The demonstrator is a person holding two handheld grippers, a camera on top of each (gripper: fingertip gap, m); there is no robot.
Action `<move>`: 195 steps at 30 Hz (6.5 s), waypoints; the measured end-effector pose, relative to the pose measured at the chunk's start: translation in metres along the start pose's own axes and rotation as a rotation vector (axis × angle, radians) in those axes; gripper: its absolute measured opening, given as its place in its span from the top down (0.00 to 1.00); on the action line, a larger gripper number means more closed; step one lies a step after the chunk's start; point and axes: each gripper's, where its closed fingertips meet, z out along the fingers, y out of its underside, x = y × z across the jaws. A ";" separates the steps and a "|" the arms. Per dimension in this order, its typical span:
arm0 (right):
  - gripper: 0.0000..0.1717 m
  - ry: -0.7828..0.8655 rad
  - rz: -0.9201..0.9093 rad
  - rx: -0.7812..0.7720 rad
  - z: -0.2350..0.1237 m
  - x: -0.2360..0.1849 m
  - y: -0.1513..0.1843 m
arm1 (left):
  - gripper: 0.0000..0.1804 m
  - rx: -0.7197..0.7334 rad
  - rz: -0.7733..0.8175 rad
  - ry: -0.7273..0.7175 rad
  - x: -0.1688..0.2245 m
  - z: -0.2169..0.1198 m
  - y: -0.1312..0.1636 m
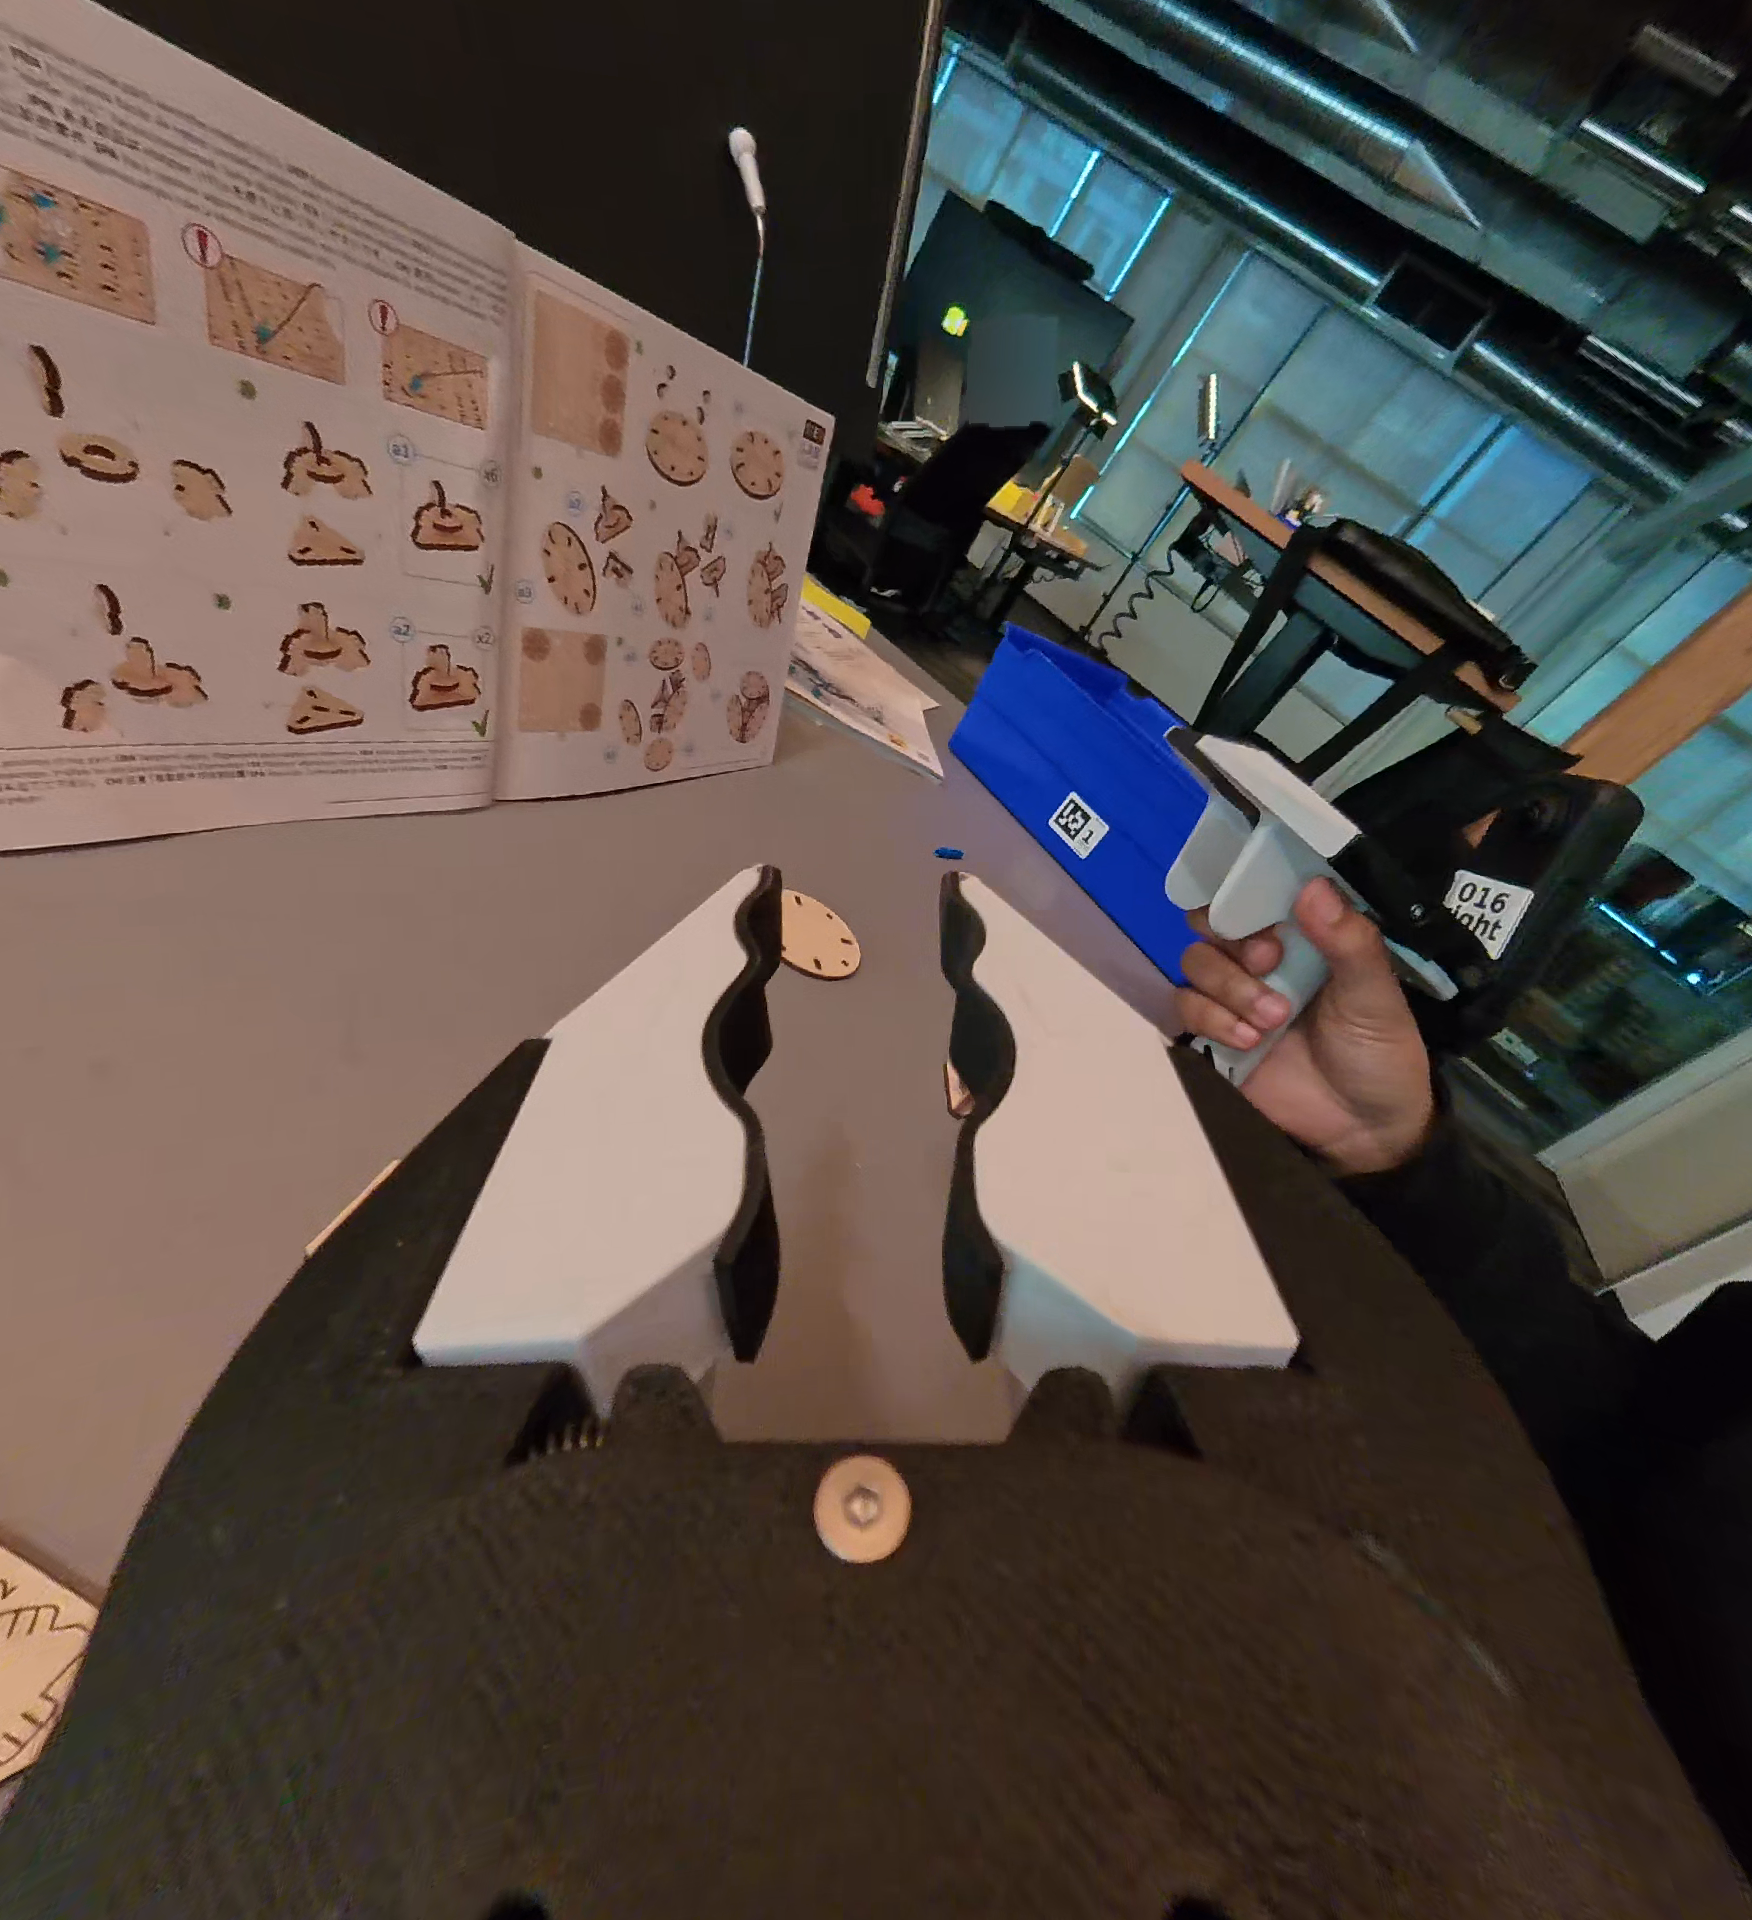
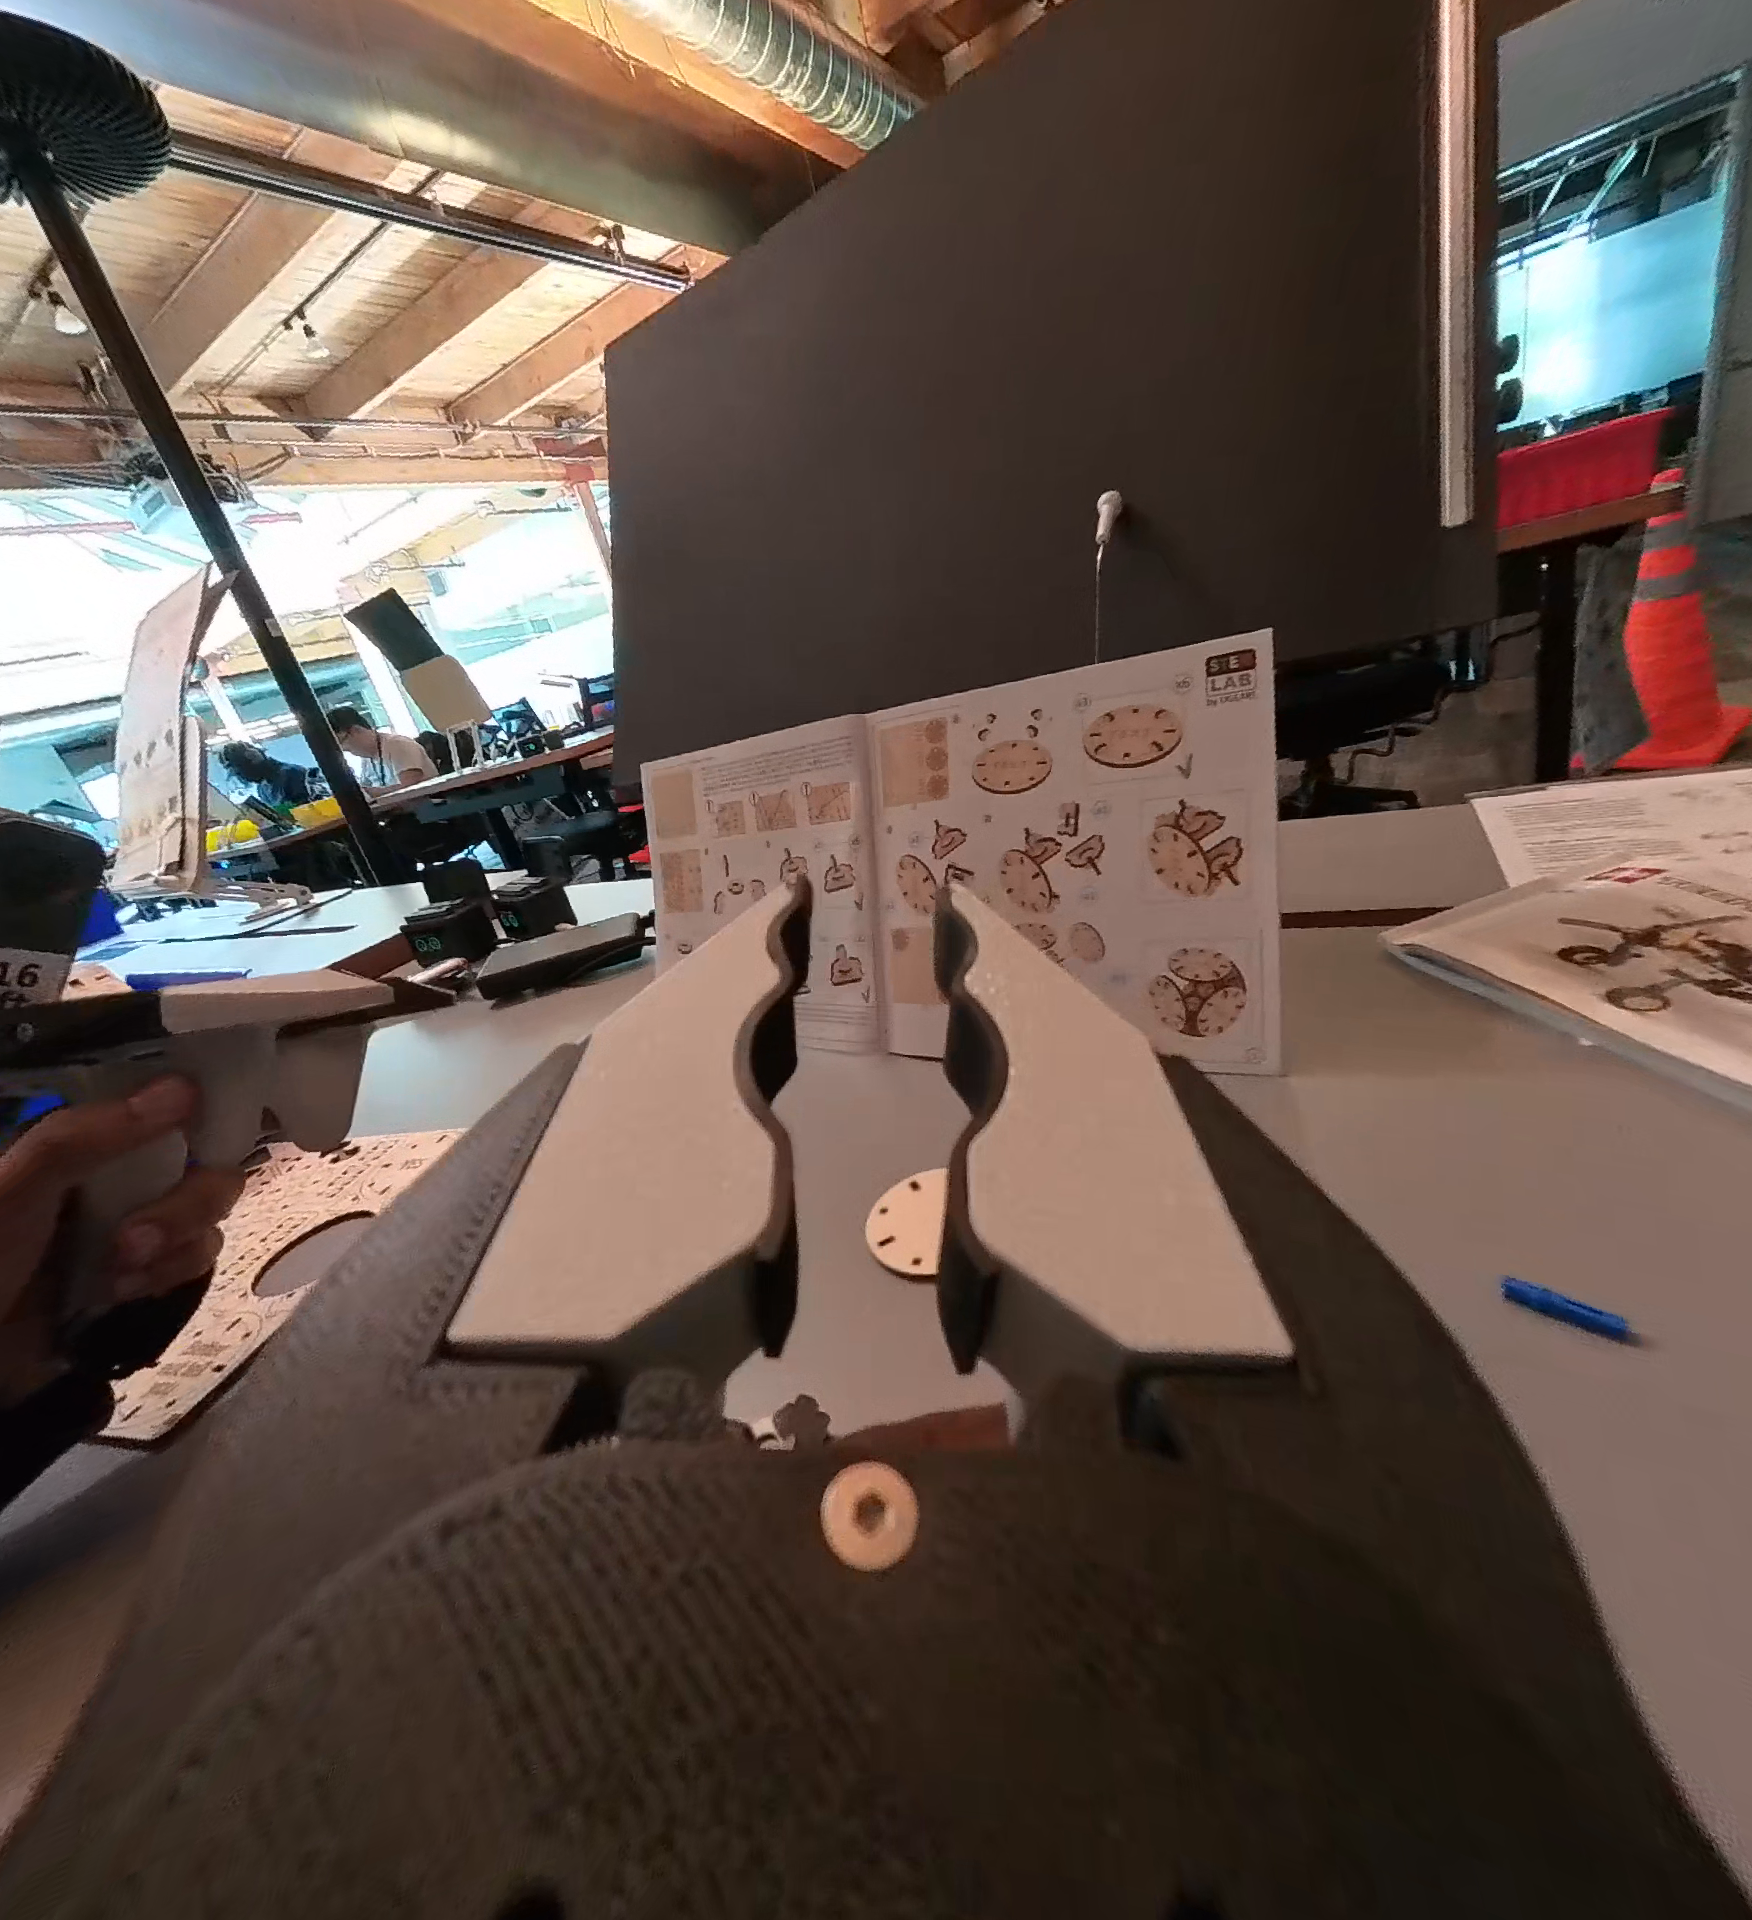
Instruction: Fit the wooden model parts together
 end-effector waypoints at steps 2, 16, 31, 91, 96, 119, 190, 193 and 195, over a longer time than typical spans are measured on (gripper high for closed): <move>0.87 0.000 -0.013 -0.010 0.001 -0.001 0.002 | 0.84 0.004 -0.015 0.006 -0.001 0.000 0.001; 0.87 -0.025 0.019 -0.021 0.002 -0.006 0.006 | 0.84 0.017 -0.041 0.022 -0.001 -0.001 -0.002; 0.87 -0.024 0.009 -0.031 0.003 -0.006 0.008 | 0.80 -0.218 0.219 -0.609 -0.092 -0.047 0.009; 0.87 -0.052 0.019 -0.048 0.004 -0.014 0.011 | 0.85 -0.845 0.509 0.182 0.029 0.007 0.156; 0.87 -0.052 0.019 -0.050 0.004 -0.014 0.011 | 0.85 -0.786 0.495 0.197 0.034 0.009 0.145; 0.87 -0.052 0.020 -0.053 0.004 -0.014 0.012 | 0.93 -0.890 0.396 0.337 0.054 0.000 0.167; 0.69 -0.751 -0.343 -0.779 0.051 -0.359 0.222 | 0.86 0.282 0.184 -0.520 -0.009 -0.309 -0.113; 0.68 -0.762 -0.310 -0.823 0.059 -0.376 0.232 | 0.85 0.277 0.156 -0.490 -0.015 -0.306 -0.109; 0.67 -0.734 -0.342 -0.807 0.071 -0.378 0.232 | 0.85 0.287 0.149 -0.462 -0.015 -0.300 -0.108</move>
